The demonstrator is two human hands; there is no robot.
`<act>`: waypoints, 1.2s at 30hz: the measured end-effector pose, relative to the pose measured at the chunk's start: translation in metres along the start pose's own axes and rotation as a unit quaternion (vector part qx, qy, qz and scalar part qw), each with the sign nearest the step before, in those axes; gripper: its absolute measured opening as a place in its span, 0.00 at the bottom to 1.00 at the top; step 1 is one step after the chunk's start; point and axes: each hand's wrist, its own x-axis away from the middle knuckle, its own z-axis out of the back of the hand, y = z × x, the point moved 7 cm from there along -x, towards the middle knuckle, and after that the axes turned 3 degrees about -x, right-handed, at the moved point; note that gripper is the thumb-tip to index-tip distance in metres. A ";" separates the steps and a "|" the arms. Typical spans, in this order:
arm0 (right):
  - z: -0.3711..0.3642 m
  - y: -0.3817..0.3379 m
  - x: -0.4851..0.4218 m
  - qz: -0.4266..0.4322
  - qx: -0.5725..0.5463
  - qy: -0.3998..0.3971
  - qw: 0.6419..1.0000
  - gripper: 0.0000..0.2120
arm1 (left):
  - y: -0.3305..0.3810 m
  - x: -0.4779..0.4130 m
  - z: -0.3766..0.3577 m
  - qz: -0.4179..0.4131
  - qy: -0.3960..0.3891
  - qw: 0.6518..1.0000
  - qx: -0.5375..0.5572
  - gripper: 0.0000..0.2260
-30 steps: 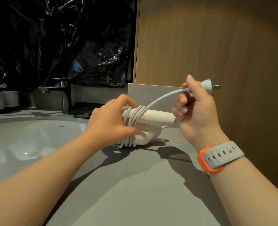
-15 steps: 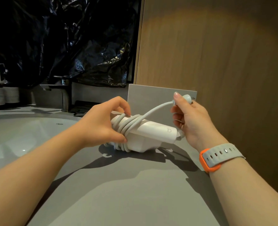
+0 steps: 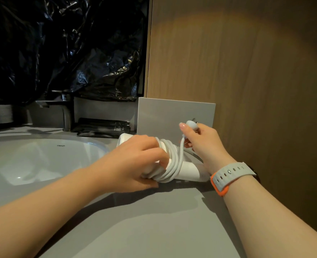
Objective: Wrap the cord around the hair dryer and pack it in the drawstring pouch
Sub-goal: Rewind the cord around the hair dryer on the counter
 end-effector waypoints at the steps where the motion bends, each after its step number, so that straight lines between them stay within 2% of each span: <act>1: -0.003 0.002 0.000 0.002 0.007 -0.009 1.000 0.14 | 0.001 0.000 0.001 0.007 -0.006 1.000 0.009 0.15; 5: -0.012 0.005 0.002 0.011 0.056 -0.028 0.998 0.18 | -0.005 -0.001 0.006 0.083 0.002 0.994 0.064 0.08; 10: -0.014 0.009 0.001 -0.007 0.066 -0.048 0.997 0.19 | -0.011 -0.004 0.008 0.136 0.076 0.988 0.014 0.08; 13: -0.016 0.009 0.003 -0.012 0.050 -0.060 0.997 0.17 | -0.013 -0.006 0.011 0.165 0.123 0.978 -0.012 0.10; 16: -0.016 0.004 0.004 0.008 0.037 -0.065 0.997 0.14 | -0.025 -0.003 0.021 0.224 0.165 0.956 -0.090 0.20; 18: -0.019 -0.005 0.007 0.045 0.040 -0.069 0.996 0.11 | -0.039 0.000 0.021 0.307 0.115 0.941 -0.089 0.28; 20: -0.023 -0.014 0.007 0.097 0.065 -0.069 0.991 0.14 | -0.053 0.007 0.005 0.388 -0.006 0.919 -0.065 0.34; 21: -0.025 -0.017 0.007 0.111 0.077 -0.066 0.989 0.15 | -0.057 0.010 -0.003 0.411 -0.067 0.907 -0.057 0.36; 23: -0.024 -0.022 0.009 0.117 0.085 -0.059 0.988 0.13 | -0.059 0.014 -0.008 0.428 -0.128 0.894 -0.037 0.40; 25: -0.020 -0.022 0.011 0.108 0.081 -0.056 0.989 0.10 | -0.060 0.013 -0.005 0.429 -0.132 0.894 -0.005 0.43; 27: -0.016 -0.019 0.011 0.084 0.060 -0.052 0.993 0.10 | -0.060 0.011 -0.003 0.429 -0.134 0.893 0.022 0.38; 30: -0.017 -0.011 0.011 0.048 0.025 -0.047 0.997 0.16 | -0.059 0.008 -0.003 0.414 -0.145 0.898 0.033 0.29; 36: -0.021 -0.004 0.010 -0.005 0.045 -0.102 0.994 0.16 | -0.058 0.007 -0.002 0.396 -0.126 0.908 0.061 0.23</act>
